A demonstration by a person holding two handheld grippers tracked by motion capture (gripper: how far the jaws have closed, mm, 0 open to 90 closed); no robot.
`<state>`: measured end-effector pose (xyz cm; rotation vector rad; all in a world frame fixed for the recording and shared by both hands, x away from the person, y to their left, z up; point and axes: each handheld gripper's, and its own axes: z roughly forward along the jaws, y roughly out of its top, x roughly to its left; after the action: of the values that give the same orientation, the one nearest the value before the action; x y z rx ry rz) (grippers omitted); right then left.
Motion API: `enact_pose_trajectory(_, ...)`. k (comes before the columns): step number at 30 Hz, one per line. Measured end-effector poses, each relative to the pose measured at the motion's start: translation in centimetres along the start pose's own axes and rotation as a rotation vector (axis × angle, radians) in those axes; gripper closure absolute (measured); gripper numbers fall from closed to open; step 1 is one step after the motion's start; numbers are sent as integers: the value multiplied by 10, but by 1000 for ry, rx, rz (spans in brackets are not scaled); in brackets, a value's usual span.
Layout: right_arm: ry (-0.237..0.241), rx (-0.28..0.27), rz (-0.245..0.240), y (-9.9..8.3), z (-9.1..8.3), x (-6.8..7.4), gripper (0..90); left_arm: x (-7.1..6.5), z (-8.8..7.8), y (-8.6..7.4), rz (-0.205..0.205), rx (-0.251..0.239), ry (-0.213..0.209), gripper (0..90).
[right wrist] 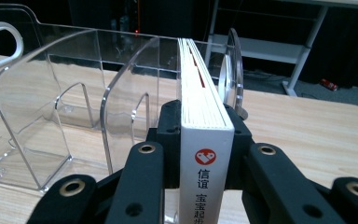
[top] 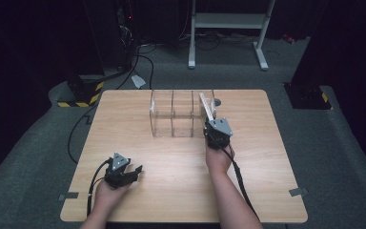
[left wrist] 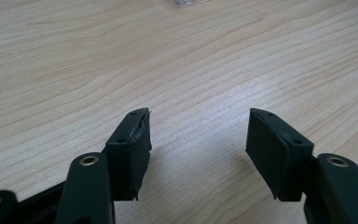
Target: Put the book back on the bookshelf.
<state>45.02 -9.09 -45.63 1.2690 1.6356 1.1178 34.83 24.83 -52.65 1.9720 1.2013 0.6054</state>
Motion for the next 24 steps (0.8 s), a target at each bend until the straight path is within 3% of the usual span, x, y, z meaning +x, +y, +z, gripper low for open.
enact_pose_trajectory(14,2,49,30,-10,-7,-1,726,-1,1,0,2,5,-1,405)
enact_pose_trajectory(24,22,51,47,-10,-10,-3,689,-1,1,0,8,6,1,408)
